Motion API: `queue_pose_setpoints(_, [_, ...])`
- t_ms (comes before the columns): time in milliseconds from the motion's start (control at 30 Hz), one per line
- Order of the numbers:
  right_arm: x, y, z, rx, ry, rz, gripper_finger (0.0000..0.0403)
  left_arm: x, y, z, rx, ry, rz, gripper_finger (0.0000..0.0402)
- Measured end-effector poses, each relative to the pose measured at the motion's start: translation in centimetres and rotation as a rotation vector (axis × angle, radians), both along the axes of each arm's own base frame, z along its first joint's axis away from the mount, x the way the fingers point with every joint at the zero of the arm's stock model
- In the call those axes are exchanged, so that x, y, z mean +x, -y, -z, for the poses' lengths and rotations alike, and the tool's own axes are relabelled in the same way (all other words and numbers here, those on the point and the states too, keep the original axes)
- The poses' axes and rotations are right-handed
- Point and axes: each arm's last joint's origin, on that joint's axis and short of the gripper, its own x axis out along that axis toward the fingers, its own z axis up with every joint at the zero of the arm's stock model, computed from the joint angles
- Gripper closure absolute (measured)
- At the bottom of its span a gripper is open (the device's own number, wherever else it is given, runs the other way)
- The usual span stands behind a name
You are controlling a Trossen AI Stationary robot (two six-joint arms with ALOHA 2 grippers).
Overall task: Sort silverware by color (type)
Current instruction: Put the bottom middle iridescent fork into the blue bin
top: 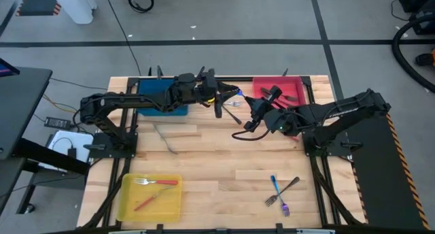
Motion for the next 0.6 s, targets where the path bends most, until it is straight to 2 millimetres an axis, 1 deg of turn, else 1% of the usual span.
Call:
queue_pose_setpoints(233, [0.2, 0.4, -0.1, 0.019, 0.004, -0.023, 0.0387, -0.2, -0.7, -0.1, 0.002, 0.009, -0.018, 0.0393])
queue_pose_setpoints(367, [0.3, 0.7, 0.0, 0.02, 0.0, -0.022, 0.0387, -0.2, -0.7, -0.1, 0.011, 0.003, -0.023, 0.0396])
queue_pose_setpoints(467, [0.3, 0.8, 0.0, 0.017, -0.005, -0.02, 0.0386, -0.2, -0.7, 0.0, 0.059, -0.01, -0.028, 0.0398])
queue_pose_setpoints(600, [0.3, 0.9, 0.0, 0.016, -0.011, -0.026, 0.0371, -0.3, -1.3, 0.0, 0.08, -0.017, -0.037, 0.0399])
